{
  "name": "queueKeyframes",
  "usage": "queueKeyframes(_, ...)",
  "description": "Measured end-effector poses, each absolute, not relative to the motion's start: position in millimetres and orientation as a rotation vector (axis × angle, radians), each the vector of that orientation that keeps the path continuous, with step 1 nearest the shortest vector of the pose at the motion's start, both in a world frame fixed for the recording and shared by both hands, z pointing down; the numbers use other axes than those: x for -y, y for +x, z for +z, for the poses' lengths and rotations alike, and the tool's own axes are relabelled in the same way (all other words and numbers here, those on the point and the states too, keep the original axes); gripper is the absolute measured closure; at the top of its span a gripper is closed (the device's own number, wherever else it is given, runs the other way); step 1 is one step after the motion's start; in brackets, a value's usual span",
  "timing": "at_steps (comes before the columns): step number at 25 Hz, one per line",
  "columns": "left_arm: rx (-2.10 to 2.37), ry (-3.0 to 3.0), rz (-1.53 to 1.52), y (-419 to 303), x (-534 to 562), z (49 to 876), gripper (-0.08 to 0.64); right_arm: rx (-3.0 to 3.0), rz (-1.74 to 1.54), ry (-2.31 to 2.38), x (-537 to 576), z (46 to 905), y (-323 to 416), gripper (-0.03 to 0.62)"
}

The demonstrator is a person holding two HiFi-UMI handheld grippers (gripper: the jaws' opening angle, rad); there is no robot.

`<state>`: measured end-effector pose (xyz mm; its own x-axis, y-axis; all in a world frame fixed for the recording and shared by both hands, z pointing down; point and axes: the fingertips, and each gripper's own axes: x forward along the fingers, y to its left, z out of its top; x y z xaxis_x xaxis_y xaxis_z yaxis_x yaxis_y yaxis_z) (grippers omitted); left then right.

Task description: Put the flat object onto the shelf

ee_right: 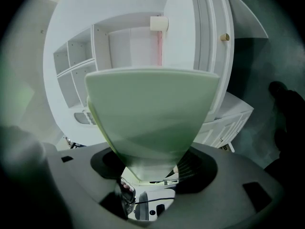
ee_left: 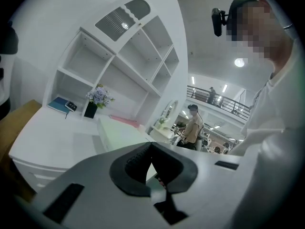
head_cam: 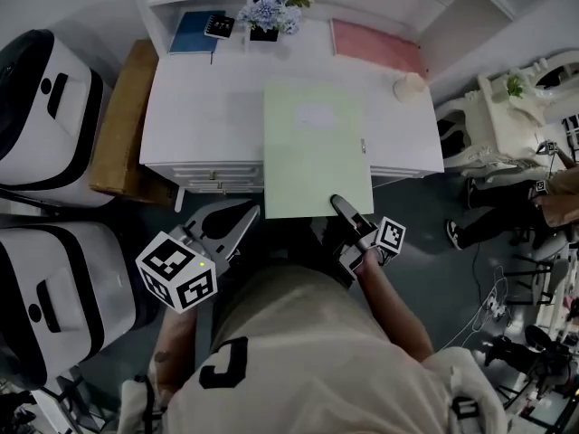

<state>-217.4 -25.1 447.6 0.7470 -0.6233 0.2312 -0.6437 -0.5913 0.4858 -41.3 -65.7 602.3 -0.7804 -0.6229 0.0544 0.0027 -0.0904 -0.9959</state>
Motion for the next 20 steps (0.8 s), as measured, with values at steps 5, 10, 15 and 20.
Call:
queueKeyframes(5,0.903,2.395,0.054,-219,14,454,0.546,-1.719,-1.895,-0.672,48,590,-44,0.296)
queueKeyframes(10,0.856,2.407,0.053,-216,13,456,0.546,-1.699,-1.862,-0.684,43,589,-41,0.296)
queueKeyframes(15,0.832,2.404,0.067,-210,12,460,0.546,-1.683,-1.859,-0.685,41,586,-37,0.296)
queueKeyframes(20,0.792,2.428,0.085,-196,21,461,0.546,-1.701,-1.841,-0.671,41,584,-29,0.298)
